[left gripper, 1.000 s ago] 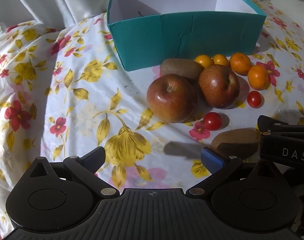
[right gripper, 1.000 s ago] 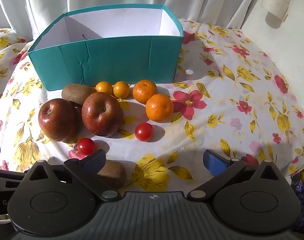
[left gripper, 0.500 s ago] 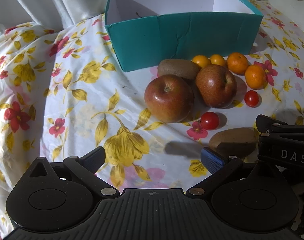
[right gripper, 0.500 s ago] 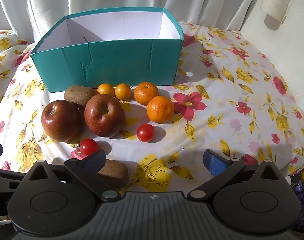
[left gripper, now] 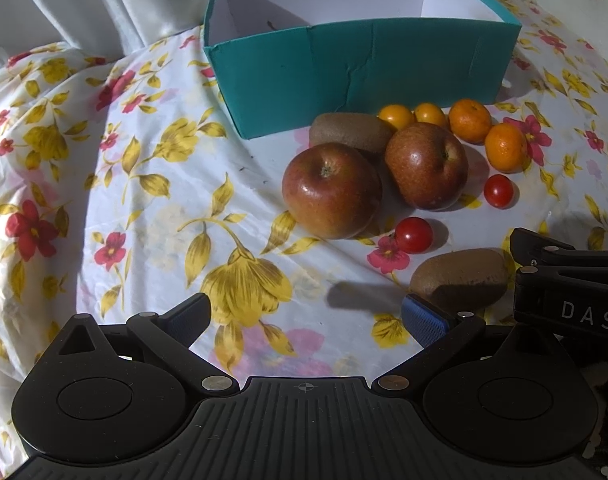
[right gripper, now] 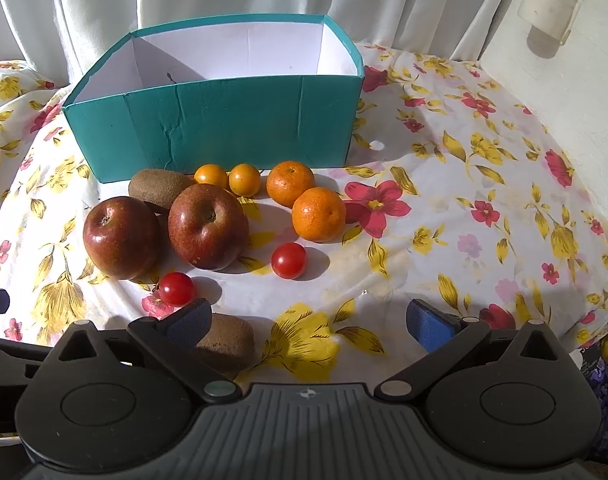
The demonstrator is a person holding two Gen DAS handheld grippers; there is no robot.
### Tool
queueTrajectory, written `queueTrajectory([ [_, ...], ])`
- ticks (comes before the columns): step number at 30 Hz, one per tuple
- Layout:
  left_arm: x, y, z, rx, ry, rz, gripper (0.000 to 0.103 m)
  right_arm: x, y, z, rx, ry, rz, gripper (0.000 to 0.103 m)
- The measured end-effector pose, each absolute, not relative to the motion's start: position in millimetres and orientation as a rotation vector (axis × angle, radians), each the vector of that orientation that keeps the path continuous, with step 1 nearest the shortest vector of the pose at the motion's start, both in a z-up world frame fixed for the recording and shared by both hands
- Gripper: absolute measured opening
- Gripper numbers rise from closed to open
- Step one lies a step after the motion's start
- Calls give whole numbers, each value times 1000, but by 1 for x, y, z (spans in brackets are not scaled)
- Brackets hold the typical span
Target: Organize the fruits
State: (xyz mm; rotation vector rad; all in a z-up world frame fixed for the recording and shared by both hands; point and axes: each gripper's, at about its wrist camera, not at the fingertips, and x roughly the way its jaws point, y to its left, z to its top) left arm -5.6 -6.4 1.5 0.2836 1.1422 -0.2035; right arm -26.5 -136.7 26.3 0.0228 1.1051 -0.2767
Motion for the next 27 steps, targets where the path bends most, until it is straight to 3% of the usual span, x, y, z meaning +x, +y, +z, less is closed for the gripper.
queueTrajectory([
  [27, -7, -15, 0, 290, 1150, -205, 103, -27, -140, 27, 29, 1095, -262, 103],
])
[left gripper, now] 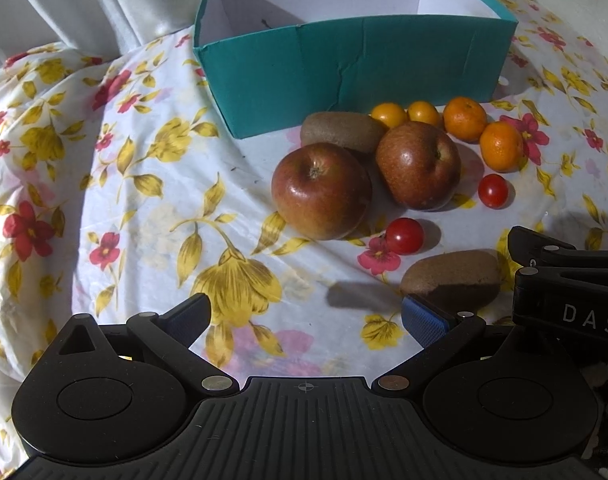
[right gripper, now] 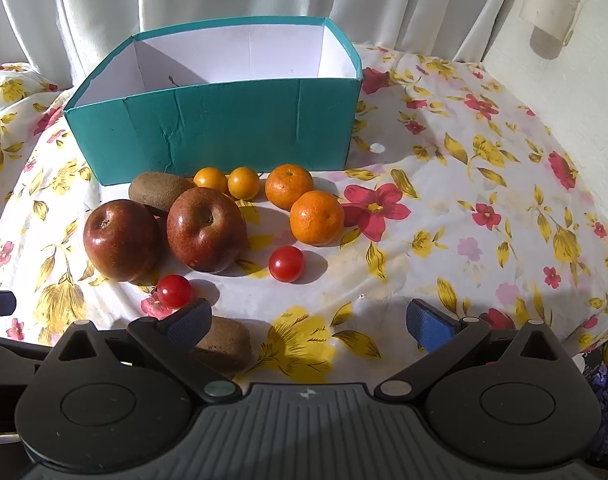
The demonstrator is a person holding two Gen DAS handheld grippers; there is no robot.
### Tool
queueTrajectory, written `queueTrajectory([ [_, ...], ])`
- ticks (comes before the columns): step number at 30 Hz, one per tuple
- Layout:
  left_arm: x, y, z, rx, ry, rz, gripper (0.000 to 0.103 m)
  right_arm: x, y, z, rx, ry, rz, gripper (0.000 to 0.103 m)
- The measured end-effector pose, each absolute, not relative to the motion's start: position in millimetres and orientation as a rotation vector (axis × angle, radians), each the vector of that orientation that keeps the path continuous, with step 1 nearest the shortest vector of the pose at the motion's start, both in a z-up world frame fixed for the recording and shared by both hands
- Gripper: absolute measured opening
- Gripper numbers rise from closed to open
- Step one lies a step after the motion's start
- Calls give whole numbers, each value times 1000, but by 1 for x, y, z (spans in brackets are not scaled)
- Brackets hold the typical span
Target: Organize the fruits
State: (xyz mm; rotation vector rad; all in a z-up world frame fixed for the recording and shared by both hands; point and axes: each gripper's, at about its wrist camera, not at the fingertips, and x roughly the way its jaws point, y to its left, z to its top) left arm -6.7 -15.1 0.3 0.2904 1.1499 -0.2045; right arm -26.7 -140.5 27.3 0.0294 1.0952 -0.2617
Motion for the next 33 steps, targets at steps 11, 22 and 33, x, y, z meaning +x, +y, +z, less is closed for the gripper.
queueTrajectory([
  [11, -9, -13, 2, 292, 1146, -215, 103, -29, -138, 29, 28, 1088, -259, 103],
  [22, -8, -10, 4, 288, 1145, -209, 103, -28, -134, 32, 22, 1083, -249, 103],
  [33, -7, -9, 2, 289, 1147, -213, 103, -26, -132, 30, 19, 1088, -245, 103],
])
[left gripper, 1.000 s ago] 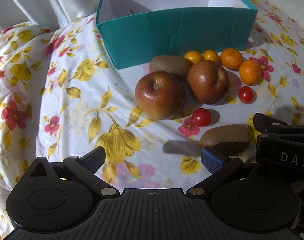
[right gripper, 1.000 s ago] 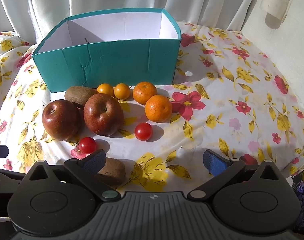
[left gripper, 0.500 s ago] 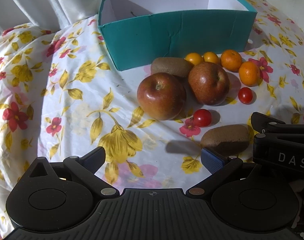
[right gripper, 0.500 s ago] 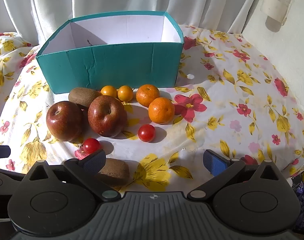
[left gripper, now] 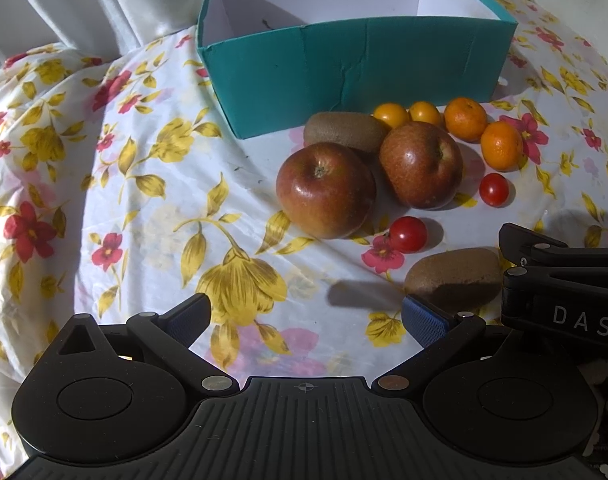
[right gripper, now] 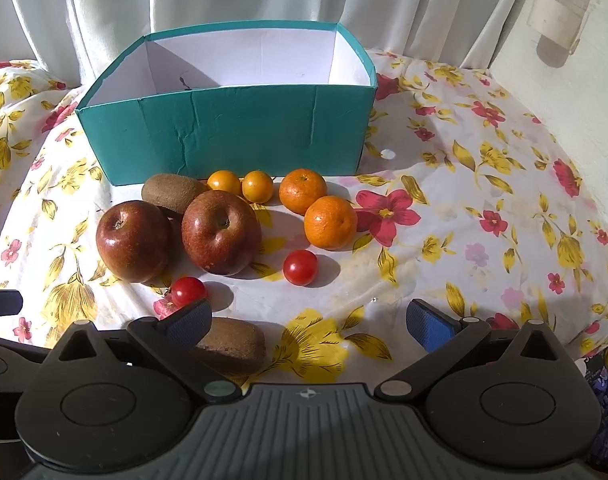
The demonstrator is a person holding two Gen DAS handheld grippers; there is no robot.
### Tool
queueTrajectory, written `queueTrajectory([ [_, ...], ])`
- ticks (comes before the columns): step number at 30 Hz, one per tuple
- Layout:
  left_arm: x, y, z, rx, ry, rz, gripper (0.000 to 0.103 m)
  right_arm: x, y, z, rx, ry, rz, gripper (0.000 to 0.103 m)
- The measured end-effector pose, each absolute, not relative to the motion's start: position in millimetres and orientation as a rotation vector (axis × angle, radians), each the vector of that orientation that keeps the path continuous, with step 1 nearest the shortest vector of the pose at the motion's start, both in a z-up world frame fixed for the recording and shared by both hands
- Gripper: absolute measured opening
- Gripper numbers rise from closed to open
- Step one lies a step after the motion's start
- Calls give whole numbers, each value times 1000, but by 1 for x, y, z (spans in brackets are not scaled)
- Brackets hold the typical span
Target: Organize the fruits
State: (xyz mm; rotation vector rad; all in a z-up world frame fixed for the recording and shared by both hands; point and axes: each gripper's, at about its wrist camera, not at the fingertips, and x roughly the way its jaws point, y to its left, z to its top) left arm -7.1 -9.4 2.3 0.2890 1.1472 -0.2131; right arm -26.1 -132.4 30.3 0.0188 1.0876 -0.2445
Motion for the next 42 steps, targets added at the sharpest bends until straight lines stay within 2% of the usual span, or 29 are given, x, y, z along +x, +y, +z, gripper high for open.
queueTrajectory([
  [42, -1, -5, 3, 281, 1143, -194, 103, -22, -136, 29, 27, 1088, -250, 103],
])
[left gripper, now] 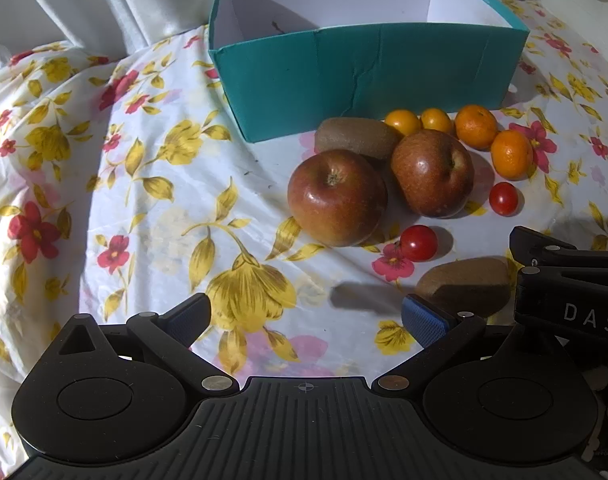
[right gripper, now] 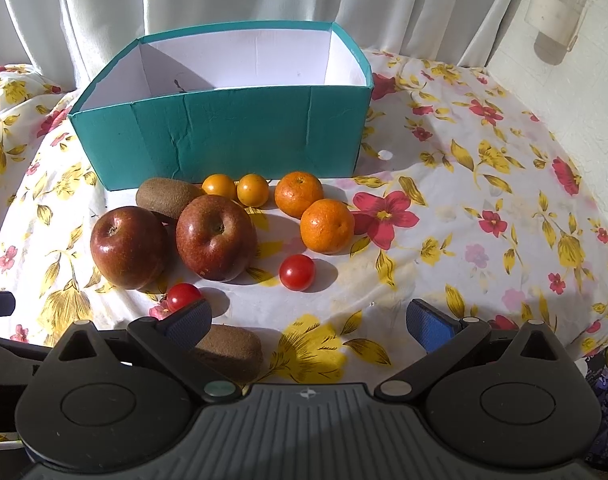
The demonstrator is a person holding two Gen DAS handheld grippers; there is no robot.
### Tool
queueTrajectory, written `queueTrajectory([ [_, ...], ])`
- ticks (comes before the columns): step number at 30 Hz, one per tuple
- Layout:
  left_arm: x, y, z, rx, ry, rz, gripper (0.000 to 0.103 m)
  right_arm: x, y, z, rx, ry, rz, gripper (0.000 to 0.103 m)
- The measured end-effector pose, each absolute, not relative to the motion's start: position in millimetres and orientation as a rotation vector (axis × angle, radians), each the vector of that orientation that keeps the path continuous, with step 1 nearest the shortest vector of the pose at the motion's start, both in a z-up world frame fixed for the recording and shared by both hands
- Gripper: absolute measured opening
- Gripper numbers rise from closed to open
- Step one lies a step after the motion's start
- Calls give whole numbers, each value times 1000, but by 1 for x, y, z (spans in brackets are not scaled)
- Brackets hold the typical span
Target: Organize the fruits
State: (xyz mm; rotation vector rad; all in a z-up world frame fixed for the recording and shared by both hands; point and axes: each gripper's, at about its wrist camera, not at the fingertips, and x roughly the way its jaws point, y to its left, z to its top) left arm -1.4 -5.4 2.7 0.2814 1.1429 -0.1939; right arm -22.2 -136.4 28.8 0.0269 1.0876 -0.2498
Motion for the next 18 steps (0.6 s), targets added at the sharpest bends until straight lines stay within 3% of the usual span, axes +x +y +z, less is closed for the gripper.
queueTrajectory([
  [18, 0, -5, 2, 282, 1142, -189, 103, -23, -138, 28, 37, 1085, -256, 103],
])
